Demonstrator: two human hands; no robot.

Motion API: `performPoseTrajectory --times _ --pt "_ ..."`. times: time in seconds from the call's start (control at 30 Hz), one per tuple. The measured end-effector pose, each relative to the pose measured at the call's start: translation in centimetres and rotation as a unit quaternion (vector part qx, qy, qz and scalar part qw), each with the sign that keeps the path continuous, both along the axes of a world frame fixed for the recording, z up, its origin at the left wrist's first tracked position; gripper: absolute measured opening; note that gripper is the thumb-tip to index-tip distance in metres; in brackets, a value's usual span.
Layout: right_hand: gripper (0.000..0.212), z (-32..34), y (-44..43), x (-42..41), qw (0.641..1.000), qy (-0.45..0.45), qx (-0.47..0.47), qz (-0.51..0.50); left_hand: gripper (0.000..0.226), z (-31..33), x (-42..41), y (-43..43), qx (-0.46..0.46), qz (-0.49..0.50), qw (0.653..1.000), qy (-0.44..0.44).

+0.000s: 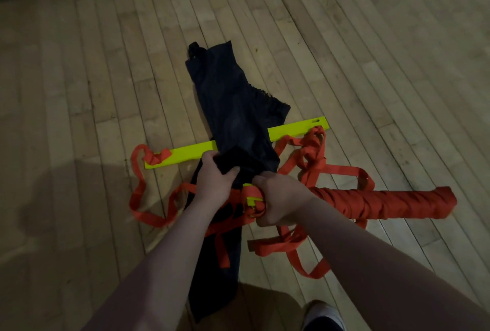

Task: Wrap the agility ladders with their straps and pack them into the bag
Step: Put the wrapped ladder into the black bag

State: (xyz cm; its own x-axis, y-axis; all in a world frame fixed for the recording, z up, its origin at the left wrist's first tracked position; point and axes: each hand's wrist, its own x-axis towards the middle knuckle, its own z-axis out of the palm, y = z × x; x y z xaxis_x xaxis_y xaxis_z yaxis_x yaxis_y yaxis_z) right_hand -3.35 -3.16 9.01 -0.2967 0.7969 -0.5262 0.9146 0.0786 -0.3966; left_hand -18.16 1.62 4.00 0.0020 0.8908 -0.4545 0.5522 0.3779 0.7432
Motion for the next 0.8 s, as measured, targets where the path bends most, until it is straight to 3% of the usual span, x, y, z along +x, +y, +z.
performPoseTrajectory --times 0.1,0.27,0.4,0.53,0.67,0.8 --pt "0.055 0.1 0.3 0.4 1.0 0.015 -0.01 -0.022 0.054 0.4 -0.5 -0.6 0.004 -0.022 0.996 0.085" --pt "0.061 -0.5 0.1 0.5 0.999 0.002 -0.02 -0.033 0.041 0.2 -1.5 -1.3 0.016 -0.086 0.985 0.149" --pt "0.061 -0.6 -0.1 0.4 1.0 -0.009 0.002 -0.019 0.024 0.7 -1.0 -1.6 0.078 -0.141 0.98 0.113" --pt "0.062 -0.9 -0.3 1.0 0.995 0.03 0.069 -0.065 0.023 0.4 -0.3 -2.1 0.105 -0.189 0.97 0.113" --pt "0.07 -1.2 -0.2 1.1 0.986 0.055 0.096 -0.126 0.03 0.8 1.2 -2.8 0.09 -0.158 0.983 0.028" --pt "0.07 -1.2 -0.1 0.7 0.985 0.02 0.085 -0.146 0.032 1.3 1.6 -2.6 0.124 -0.123 0.984 0.039"
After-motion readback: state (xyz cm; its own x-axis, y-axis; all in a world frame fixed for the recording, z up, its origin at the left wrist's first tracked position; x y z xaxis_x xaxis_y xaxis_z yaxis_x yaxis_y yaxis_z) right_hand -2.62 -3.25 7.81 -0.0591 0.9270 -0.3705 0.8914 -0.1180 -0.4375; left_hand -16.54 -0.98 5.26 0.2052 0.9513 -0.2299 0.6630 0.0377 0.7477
